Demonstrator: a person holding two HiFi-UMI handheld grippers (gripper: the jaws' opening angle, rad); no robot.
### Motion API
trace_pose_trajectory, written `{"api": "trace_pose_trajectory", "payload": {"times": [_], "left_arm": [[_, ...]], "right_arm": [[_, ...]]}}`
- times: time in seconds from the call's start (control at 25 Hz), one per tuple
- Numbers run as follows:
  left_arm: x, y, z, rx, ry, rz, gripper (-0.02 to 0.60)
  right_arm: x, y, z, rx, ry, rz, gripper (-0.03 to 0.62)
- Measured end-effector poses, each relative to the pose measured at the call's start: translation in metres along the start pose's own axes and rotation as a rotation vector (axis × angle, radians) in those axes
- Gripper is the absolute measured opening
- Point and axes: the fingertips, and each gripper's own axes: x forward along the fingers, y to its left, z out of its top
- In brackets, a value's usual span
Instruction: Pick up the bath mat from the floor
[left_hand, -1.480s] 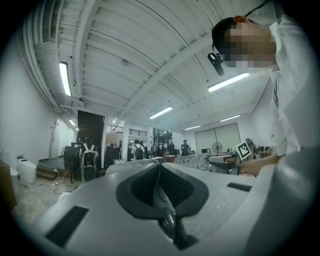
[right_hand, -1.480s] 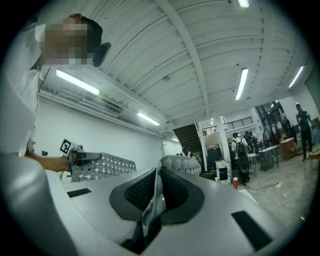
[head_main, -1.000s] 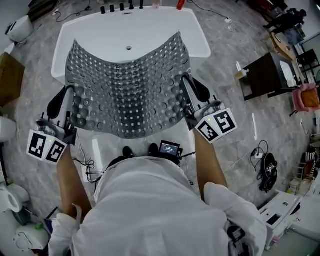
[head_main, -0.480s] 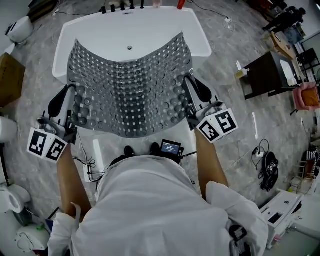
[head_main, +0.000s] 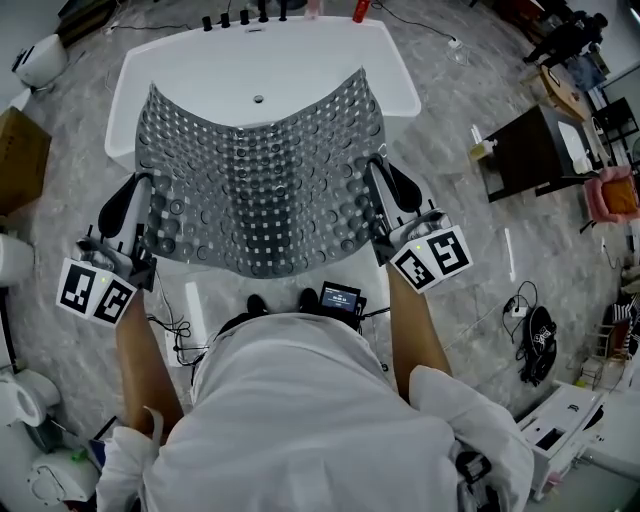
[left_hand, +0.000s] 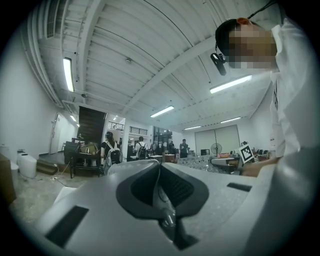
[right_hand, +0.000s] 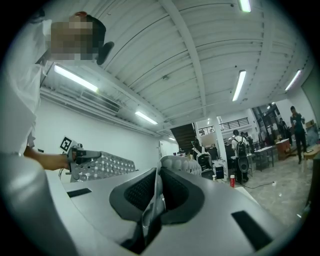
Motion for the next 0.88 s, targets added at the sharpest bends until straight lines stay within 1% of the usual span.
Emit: {"api": "trace_pose_trajectory", "payload": {"times": [0.88], "left_arm": [[0.0011,-0.0043,-0.0029,-0.034,0.012,0.022,0.014]], "right_arm": [[0.0007,-0.0063,-0.0075,0.035,0.016,0.021,0.043]]}}
